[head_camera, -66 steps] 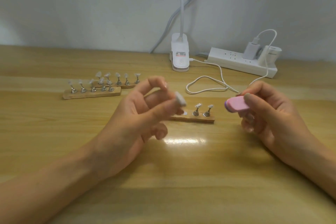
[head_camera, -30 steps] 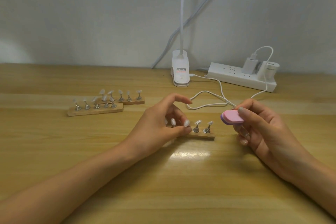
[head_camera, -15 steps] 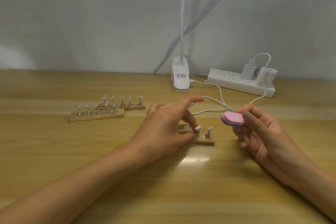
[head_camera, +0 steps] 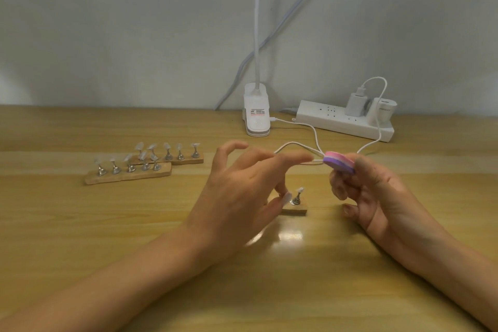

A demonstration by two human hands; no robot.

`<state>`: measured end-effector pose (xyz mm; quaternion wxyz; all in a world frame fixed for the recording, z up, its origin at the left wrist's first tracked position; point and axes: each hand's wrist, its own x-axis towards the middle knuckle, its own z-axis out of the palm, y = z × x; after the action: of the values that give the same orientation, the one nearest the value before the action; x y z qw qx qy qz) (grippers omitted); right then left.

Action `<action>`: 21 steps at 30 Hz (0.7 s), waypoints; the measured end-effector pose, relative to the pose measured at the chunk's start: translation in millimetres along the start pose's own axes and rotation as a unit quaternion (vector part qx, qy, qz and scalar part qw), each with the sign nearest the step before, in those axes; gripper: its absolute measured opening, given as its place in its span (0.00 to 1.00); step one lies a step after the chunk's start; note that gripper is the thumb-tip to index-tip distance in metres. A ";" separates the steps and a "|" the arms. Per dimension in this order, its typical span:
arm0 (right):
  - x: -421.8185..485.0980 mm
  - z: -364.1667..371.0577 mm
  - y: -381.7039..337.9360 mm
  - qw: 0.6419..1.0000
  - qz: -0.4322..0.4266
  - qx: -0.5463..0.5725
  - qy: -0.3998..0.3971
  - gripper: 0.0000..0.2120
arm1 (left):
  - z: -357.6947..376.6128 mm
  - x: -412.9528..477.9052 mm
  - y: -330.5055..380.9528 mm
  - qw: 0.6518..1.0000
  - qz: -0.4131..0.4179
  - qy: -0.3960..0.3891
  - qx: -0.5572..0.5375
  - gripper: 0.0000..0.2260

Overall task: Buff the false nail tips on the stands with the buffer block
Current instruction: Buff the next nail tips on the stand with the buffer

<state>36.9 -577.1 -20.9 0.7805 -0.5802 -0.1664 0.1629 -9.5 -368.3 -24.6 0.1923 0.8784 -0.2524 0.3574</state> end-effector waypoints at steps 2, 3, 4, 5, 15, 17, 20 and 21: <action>-0.7 0.8 -0.3 1.000 -0.002 0.008 0.018 0.29 | -4.7 -1.2 3.9 0.991 -0.017 0.035 -0.130 0.24; -1.5 1.7 -0.4 0.999 0.004 0.023 0.023 0.30 | -7.5 -2.6 7.5 0.976 -0.044 0.043 -0.208 0.24; -3.1 2.7 -0.4 0.999 0.015 0.045 0.024 0.31 | -10.4 -5.2 11.4 0.955 -0.079 0.047 -0.283 0.25; -4.9 4.0 -0.1 0.997 0.033 0.074 0.017 0.32 | -12.7 -8.2 15.2 0.929 -0.120 0.046 -0.348 0.25; -14.8 15.1 4.5 0.998 0.043 0.033 -0.032 0.27 | -11.4 -20.6 22.4 0.790 -0.316 -0.019 -0.525 0.27; -15.1 15.8 1.7 0.995 -0.038 -0.069 -0.054 0.22 | -13.6 -20.3 24.5 0.776 -0.319 -0.019 -0.543 0.28; -16.7 14.6 1.2 0.981 -0.112 -0.142 -0.073 0.16 | -15.7 -19.3 27.3 0.766 -0.320 -0.022 -0.557 0.29; -17.0 14.0 1.6 0.975 -0.129 -0.162 -0.077 0.15 | -16.1 -19.1 27.6 0.766 -0.320 -0.024 -0.557 0.28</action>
<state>15.3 -572.3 -19.8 0.6757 -0.6580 -0.3236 0.0754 -45.8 -376.2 -23.3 0.7444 0.6556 -0.1162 0.0509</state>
